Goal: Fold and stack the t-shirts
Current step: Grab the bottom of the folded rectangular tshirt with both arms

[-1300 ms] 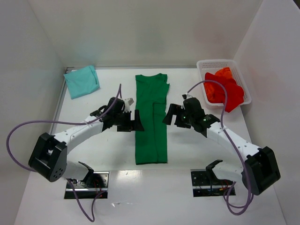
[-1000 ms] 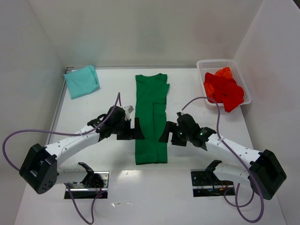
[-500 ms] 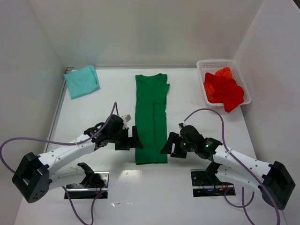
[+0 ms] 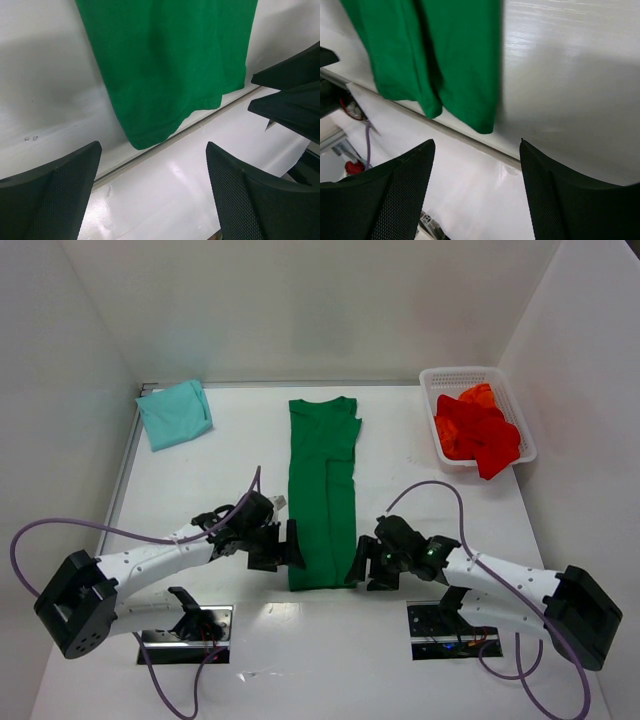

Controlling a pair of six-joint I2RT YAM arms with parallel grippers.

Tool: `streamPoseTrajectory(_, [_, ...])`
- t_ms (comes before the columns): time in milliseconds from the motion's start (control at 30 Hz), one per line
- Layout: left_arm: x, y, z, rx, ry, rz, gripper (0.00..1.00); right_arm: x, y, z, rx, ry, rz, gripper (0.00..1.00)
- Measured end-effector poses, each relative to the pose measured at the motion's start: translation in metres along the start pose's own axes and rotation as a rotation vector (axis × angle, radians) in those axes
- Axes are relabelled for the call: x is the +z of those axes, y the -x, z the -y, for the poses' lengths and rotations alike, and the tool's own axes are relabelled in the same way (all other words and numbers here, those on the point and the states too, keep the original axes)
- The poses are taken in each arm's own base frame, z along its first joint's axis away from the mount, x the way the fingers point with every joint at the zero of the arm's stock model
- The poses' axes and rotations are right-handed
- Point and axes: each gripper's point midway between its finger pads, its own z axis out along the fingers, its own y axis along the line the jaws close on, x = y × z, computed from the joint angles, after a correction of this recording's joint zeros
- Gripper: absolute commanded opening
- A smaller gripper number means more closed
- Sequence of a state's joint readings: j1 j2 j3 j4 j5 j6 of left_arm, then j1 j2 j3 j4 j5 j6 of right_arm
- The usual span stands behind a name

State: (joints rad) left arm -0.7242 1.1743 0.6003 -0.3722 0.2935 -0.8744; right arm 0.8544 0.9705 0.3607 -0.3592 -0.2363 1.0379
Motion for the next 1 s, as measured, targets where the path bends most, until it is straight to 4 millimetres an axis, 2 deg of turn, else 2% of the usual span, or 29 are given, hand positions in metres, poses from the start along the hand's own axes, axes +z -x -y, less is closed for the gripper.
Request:
streamPoseTrajectory(300, [0.011,-0.005,-0.011,-0.035,0.062,-0.028,0.85,0.009,0.004,0.006,-0.008,-0.060,0.007,0.66])
streamPoseTrajectory(500, [0.013,-0.003,-0.009,-0.068,0.073,-0.011,0.85,0.013,0.009,0.005,-0.005,-0.074,0.019,0.60])
streamPoseTrajectory(667, [0.016,-0.005,-0.008,-0.082,0.075,-0.018,0.85,0.019,0.013,0.001,-0.006,-0.074,0.021,0.51])
streamPoseTrajectory(1000, [0.025,-0.007,-0.007,-0.107,0.074,-0.026,0.77,0.023,0.014,0.002,-0.007,-0.081,0.024,0.36])
